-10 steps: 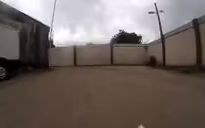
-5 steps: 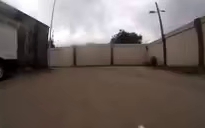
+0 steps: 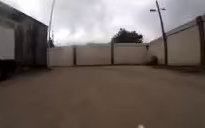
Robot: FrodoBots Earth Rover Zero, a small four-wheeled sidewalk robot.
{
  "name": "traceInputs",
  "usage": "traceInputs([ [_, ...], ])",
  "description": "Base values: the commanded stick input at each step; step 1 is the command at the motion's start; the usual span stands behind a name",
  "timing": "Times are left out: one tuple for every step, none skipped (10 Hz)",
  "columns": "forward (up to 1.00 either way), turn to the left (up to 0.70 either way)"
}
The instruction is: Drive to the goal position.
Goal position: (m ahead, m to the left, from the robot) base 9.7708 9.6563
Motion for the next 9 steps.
traceInputs([
  [0.30,0.00],
  [0.30,0.00],
  [0.30,0.00],
  [0.30,0.00],
  [0.30,0.00],
  [0.30,0.00],
  [0.30,0.00],
  [0.30,0.00],
  [0.30,0.00],
])
